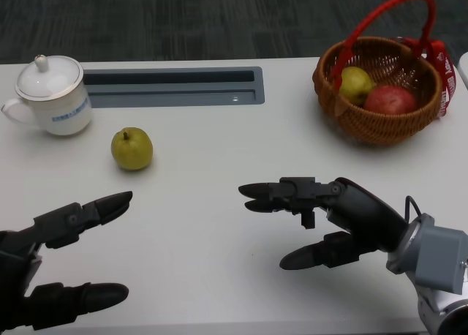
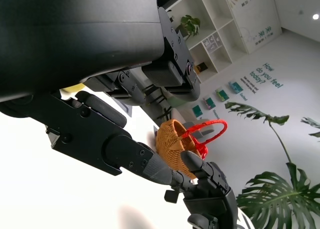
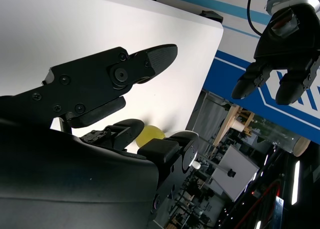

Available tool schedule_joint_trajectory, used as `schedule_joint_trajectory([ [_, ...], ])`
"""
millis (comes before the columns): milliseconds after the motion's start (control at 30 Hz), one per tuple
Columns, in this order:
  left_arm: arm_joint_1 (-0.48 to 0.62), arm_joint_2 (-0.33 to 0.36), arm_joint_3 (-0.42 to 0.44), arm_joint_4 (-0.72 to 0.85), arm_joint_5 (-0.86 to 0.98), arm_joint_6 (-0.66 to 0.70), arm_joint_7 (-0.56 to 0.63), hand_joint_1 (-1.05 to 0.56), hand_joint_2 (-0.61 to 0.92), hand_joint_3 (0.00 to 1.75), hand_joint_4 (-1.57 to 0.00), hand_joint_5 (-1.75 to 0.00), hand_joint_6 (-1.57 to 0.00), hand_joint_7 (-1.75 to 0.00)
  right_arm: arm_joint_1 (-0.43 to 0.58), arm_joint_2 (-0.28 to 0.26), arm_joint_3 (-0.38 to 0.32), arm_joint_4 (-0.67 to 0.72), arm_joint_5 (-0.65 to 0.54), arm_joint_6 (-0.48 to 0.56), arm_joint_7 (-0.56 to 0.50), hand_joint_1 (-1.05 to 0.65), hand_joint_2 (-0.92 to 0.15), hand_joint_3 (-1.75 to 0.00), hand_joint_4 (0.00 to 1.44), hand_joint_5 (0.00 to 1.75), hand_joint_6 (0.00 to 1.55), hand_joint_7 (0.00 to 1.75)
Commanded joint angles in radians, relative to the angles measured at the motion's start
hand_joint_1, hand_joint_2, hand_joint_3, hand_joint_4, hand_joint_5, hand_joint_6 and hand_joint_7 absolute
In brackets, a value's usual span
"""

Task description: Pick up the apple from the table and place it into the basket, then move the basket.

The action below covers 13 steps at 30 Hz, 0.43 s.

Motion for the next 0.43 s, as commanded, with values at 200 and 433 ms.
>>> schedule_joint_trajectory([
  [200,-0.018,0.020,0.015,0.013,-0.004,-0.008,-0.013,-0.40,0.76,0.00,-0.72,-0.02,-0.69,-0.01,0.015,-0.012,-0.015,-0.012,-0.012,-0.018,-0.022,-0.50,-0.82,0.00,0.44,0.00,0.42,0.00],
  [433,-0.025,0.018,0.011,0.012,-0.004,-0.006,-0.015,-0.40,0.76,0.00,-0.73,-0.01,-0.69,-0.01,0.024,-0.017,-0.016,-0.021,-0.010,-0.034,-0.025,-0.50,-0.82,0.00,0.45,0.00,0.43,0.00],
])
